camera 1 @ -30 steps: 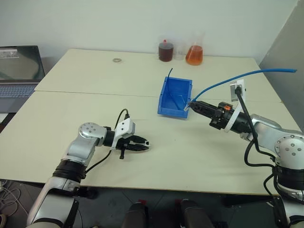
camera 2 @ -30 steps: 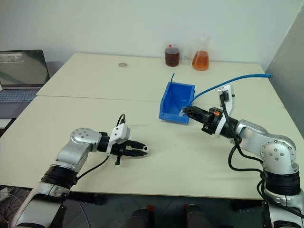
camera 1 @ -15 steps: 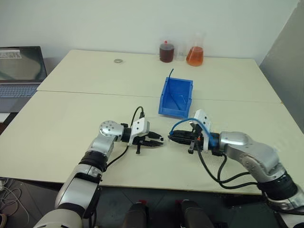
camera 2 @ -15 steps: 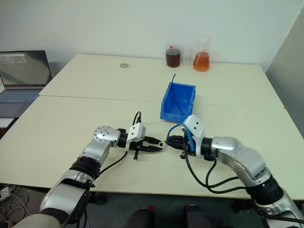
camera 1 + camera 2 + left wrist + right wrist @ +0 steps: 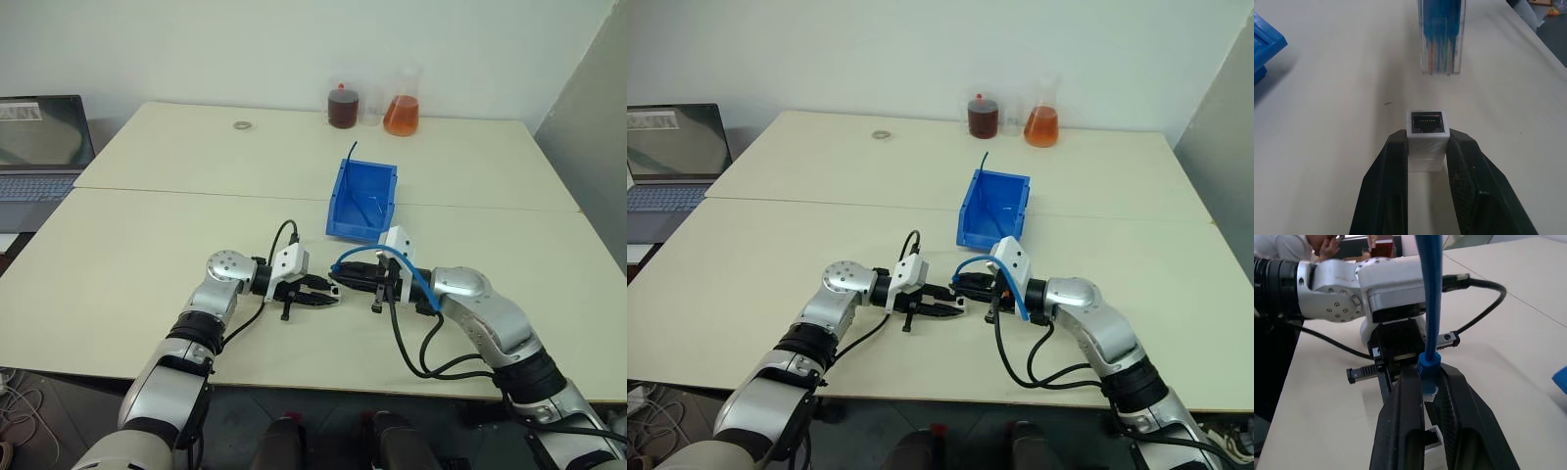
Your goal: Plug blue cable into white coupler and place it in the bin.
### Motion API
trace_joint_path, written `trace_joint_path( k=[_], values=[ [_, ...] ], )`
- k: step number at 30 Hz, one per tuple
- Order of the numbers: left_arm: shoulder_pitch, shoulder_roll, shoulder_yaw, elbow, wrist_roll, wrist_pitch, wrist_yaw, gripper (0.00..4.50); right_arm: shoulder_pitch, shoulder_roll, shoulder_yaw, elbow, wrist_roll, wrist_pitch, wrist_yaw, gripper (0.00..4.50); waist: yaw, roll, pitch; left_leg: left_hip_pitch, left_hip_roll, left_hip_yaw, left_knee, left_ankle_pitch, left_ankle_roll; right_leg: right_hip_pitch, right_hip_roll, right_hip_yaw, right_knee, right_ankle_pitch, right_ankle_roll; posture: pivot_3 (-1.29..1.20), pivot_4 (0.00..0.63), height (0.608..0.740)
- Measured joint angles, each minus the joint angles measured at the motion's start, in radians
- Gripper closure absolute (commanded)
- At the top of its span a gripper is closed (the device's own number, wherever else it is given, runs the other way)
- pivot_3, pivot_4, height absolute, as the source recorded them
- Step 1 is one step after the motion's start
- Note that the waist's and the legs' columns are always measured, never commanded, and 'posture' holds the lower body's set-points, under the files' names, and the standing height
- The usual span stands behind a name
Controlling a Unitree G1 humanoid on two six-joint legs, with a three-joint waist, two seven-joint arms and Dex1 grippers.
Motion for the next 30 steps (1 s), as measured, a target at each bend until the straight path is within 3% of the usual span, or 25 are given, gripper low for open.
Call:
trace_joint_path(
  k=[9,30],
  values=[
    [0.007,0.000,-0.001,-0.015,0.001,0.013,-0.004,3.72,-0.013,0.010,0.009,0.128,-0.083,-0.117,0.097,4.32,-0.001,0.000,0.000,0.000,0.000,-0.001,0.000,0.000,0.000,0.000,0.000,0.000,0.000,0.000,0.000,0.00,0.150,0.740],
    [0.015,0.000,-0.002,-0.030,0.003,0.015,-0.003,3.72,-0.021,0.003,-0.024,0.141,-0.102,-0.105,0.137,4.32,-0.002,0.000,0.000,0.000,0.000,-0.001,0.000,0.000,0.000,0.000,0.000,0.000,0.001,0.000,0.000,0.00,0.150,0.740]
  ],
)
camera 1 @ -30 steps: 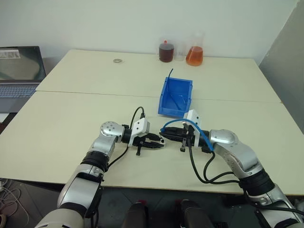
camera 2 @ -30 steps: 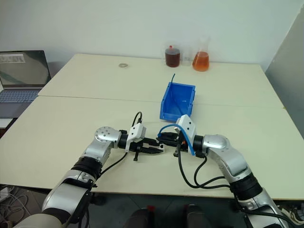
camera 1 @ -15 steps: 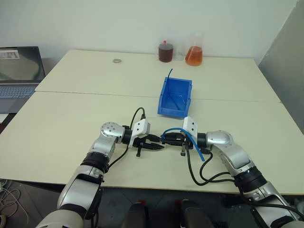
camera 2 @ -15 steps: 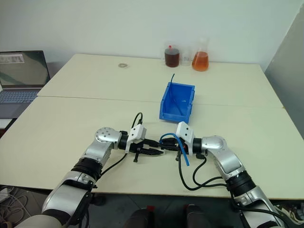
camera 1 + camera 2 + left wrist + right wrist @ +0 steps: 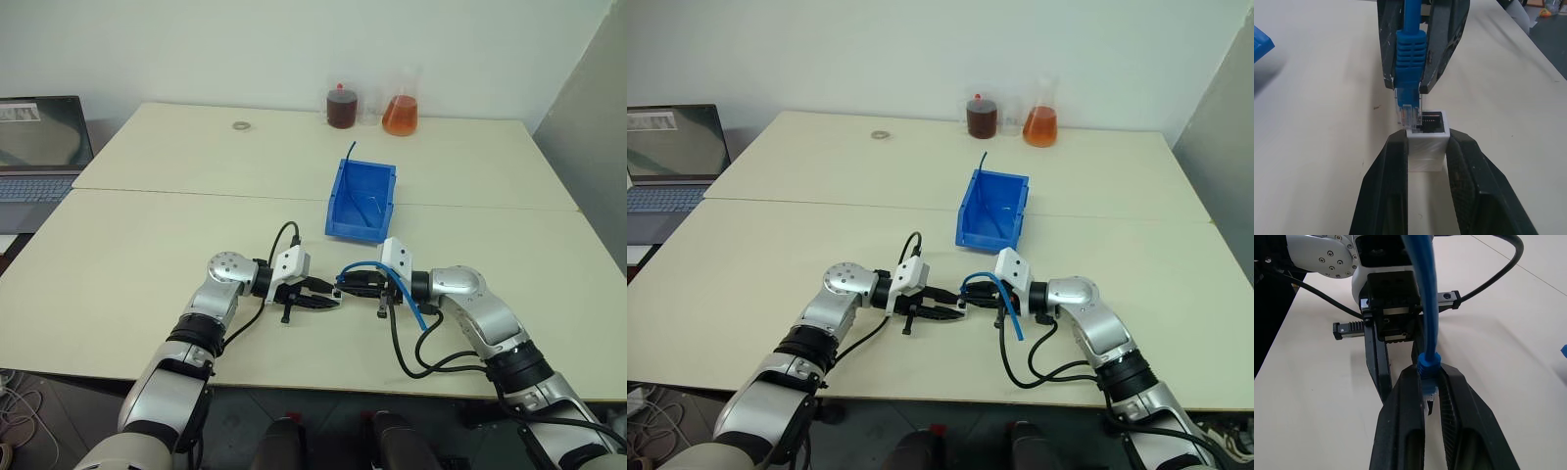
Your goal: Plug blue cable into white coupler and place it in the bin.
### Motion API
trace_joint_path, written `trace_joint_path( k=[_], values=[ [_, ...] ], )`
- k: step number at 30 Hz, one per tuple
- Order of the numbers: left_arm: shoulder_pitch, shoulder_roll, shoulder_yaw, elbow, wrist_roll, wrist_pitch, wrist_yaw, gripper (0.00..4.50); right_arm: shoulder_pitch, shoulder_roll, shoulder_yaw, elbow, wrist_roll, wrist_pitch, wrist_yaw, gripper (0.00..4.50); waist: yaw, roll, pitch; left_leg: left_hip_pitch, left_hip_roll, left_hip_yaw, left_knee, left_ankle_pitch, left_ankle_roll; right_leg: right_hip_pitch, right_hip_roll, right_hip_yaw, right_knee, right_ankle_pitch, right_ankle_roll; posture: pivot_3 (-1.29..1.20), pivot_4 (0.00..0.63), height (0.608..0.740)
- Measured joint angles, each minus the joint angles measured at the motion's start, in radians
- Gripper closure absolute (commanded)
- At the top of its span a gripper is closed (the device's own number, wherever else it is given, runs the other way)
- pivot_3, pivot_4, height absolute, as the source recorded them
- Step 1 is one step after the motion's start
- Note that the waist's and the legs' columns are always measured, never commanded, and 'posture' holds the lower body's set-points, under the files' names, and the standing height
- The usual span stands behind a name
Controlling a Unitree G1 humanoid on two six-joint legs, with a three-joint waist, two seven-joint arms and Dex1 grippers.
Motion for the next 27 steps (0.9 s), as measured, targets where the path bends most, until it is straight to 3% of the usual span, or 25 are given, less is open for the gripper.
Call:
trace_joint_path(
  k=[27],
  values=[
    [-0.003,-0.001,0.000,0.002,0.010,-0.001,0.008,3.72,0.042,0.007,-0.018,-0.050,-0.017,0.030,0.016,4.32,0.000,0.000,0.000,0.004,0.000,0.000,0.000,0.000,0.000,0.004,0.000,0.000,0.000,0.000,0.000,0.00,0.150,0.740]
  ],
)
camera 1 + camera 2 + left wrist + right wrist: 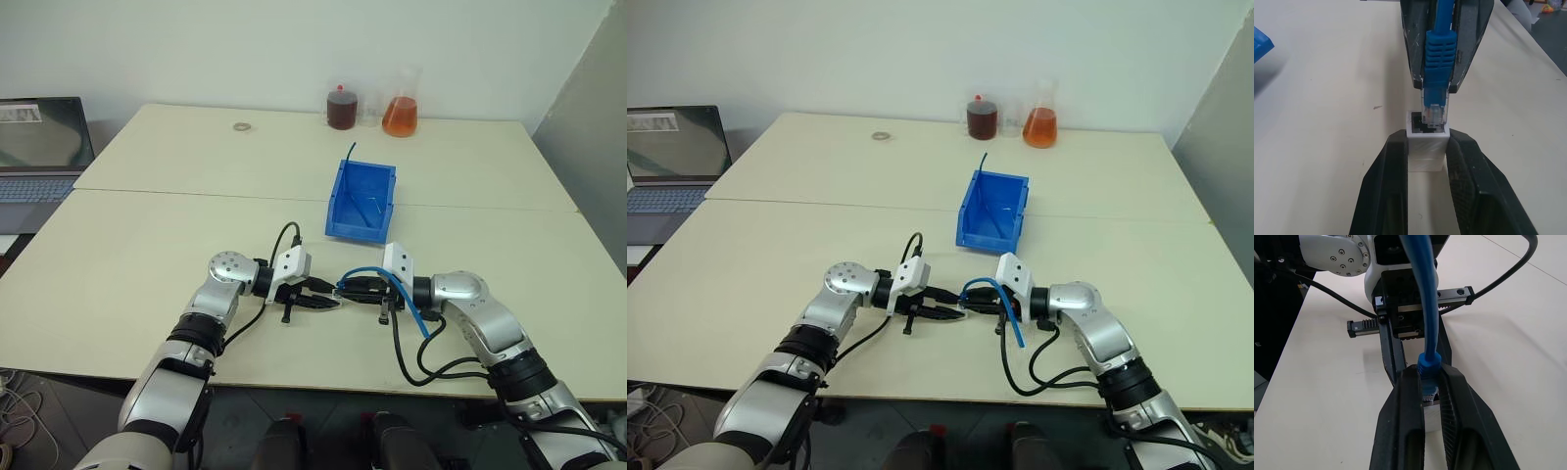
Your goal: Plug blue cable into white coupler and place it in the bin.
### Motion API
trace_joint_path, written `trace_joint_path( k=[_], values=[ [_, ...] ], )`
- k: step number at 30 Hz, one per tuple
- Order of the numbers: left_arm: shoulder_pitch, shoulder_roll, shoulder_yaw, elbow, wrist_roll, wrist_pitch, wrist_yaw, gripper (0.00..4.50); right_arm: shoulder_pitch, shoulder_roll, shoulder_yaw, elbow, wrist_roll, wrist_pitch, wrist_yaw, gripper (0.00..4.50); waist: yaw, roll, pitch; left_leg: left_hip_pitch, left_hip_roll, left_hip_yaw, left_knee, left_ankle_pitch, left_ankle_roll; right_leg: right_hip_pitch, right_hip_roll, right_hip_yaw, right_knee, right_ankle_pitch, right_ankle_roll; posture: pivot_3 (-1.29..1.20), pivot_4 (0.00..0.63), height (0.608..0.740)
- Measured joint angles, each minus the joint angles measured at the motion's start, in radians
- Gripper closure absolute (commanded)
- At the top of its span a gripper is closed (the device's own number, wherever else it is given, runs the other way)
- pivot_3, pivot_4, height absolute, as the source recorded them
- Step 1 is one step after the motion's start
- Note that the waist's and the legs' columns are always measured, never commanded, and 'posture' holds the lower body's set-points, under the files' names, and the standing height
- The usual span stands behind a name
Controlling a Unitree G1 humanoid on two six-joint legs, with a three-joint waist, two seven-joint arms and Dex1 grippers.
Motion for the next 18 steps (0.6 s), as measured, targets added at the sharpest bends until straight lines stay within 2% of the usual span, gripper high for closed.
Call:
trace_joint_path(
  k=[18],
  values=[
    [-0.006,-0.002,-0.002,0.005,0.006,-0.002,0.001,3.72,-0.023,-0.002,0.025,0.054,-0.051,-0.067,0.024,4.32,0.000,0.000,0.000,0.003,0.000,0.000,0.000,0.000,0.000,0.003,0.000,0.000,-0.001,0.000,0.000,0.00,0.150,0.740]
  ],
)
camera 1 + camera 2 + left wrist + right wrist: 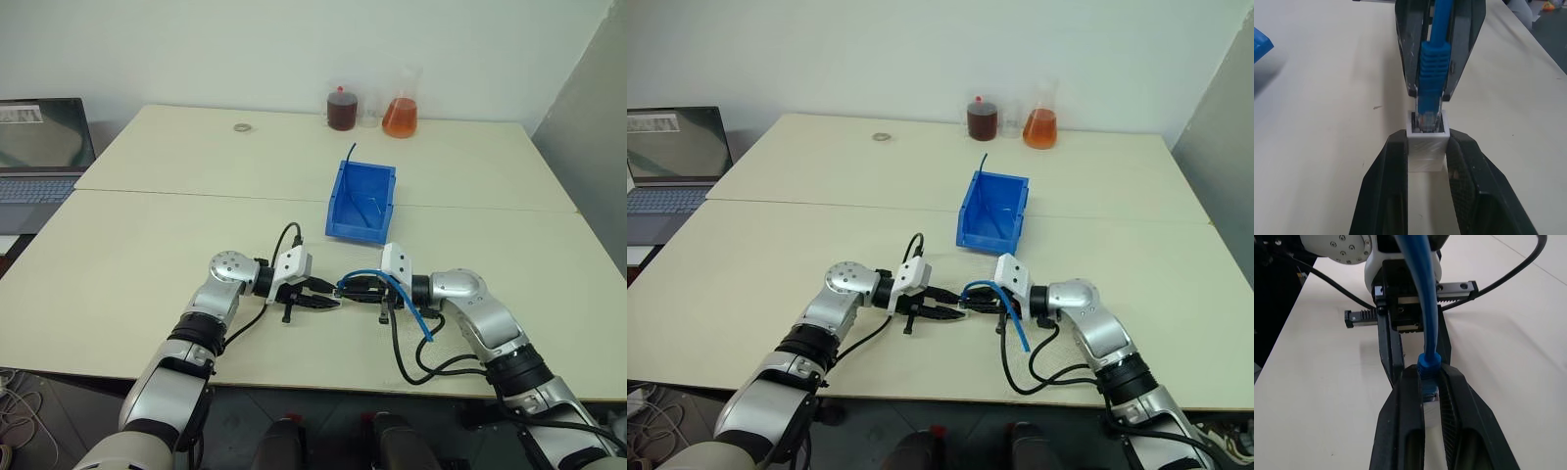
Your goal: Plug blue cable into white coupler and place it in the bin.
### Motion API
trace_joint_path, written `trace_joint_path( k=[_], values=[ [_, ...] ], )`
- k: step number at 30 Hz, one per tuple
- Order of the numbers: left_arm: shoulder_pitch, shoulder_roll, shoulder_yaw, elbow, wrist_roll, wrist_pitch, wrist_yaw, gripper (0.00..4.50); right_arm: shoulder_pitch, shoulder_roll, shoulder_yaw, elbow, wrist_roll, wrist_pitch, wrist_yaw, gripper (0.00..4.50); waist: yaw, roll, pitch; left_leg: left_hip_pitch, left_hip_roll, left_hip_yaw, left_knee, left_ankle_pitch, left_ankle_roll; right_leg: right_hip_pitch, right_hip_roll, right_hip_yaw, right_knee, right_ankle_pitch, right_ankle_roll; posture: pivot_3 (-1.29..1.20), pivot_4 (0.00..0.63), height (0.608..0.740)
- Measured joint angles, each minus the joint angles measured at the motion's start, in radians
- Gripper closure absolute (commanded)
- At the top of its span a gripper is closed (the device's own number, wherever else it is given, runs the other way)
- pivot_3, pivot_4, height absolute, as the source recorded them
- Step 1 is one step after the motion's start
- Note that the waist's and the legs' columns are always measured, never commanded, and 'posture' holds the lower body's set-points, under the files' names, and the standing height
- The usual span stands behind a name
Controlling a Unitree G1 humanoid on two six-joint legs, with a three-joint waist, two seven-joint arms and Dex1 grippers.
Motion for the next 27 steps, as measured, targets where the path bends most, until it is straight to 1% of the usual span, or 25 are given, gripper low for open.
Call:
trace_joint_path(
  k=[10,13,16,27],
  values=[
    [0.000,0.001,0.000,0.000,0.001,0.000,0.000,3.72,-0.001,0.003,0.009,0.000,-0.004,0.009,0.003,4.32,0.000,0.000,0.000,0.001,0.000,0.000,0.000,0.000,0.000,0.001,0.000,0.000,0.000,0.000,0.000,0.00,0.150,0.740],
    [0.000,0.002,0.000,0.000,0.003,0.000,0.000,3.72,-0.004,0.010,0.009,0.029,-0.007,-0.012,0.009,4.32,-0.001,0.000,0.000,0.003,0.000,0.000,0.000,0.000,0.000,0.002,0.000,0.000,0.000,0.000,0.000,0.00,0.150,0.740],
    [0.000,0.003,-0.001,0.000,0.007,0.000,0.002,3.72,-0.006,0.016,0.017,0.062,-0.026,-0.050,0.014,4.32,-0.003,0.000,0.000,0.008,0.000,0.000,-0.002,0.000,0.000,0.006,0.000,0.001,-0.001,-0.003,0.003,0.00,0.150,0.740],
    [0.002,0.007,-0.001,0.001,0.015,-0.001,0.009,3.72,-0.013,0.034,0.017,0.117,-0.028,-0.105,0.023,4.32,-0.005,0.001,-0.006,0.010,0.000,0.000,-0.002,0.000,0.000,0.007,0.001,0.001,0.001,-0.003,0.004,0.00,0.150,0.740]
  ],
)
